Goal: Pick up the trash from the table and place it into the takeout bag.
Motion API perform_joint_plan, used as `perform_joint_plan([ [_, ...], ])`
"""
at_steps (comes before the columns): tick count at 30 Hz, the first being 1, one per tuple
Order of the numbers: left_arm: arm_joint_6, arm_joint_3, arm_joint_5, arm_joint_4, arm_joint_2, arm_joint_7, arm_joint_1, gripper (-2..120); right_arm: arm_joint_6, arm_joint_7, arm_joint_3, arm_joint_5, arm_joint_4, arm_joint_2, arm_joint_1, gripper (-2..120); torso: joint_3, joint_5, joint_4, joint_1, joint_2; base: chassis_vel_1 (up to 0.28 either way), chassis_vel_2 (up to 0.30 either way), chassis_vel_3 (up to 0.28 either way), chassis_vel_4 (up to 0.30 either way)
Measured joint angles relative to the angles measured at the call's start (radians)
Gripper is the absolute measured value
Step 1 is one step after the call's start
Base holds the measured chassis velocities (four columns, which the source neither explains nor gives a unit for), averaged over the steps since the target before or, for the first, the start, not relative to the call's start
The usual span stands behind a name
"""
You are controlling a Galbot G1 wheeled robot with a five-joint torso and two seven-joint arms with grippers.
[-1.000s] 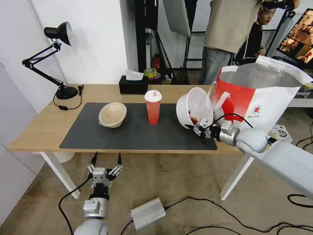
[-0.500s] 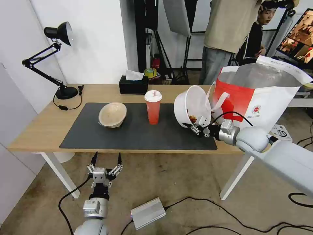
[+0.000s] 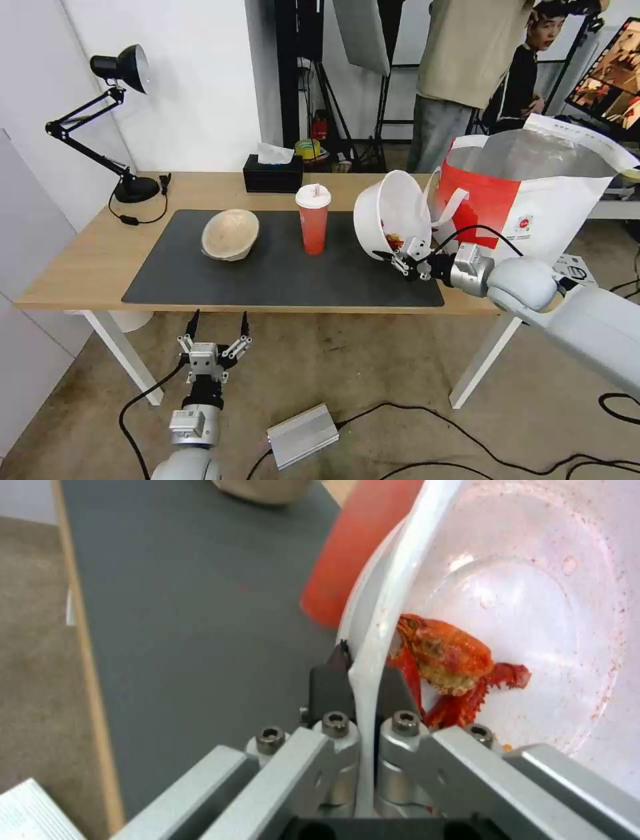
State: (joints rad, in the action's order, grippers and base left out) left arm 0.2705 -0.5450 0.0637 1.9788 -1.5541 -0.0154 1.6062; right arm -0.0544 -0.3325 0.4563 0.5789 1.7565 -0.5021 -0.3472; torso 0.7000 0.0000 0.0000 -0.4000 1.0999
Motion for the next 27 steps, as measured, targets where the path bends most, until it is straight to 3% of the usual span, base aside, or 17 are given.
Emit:
perform_joint_plan([
  [15, 0.0, 0.0, 0.012, 0.04, -0.002, 0.0, 0.034, 100, -0.022, -0.005, -0.051, 0.023, 0.148, 0.065, -0.034, 0, 0.0, 0.0, 0.0, 0.0, 0.0, 0.0, 0.0, 0.0, 0.0],
  [27, 0.0, -0.007, 0.03, 0.096, -0.005, 0.0, 0.072, 100, -0.029, -0.012, -0.161, 0.042, 0.249, 0.122, -0.101, 0, 0.0, 0.0, 0.0, 0.0, 0.0, 0.0, 0.0, 0.0, 0.0],
])
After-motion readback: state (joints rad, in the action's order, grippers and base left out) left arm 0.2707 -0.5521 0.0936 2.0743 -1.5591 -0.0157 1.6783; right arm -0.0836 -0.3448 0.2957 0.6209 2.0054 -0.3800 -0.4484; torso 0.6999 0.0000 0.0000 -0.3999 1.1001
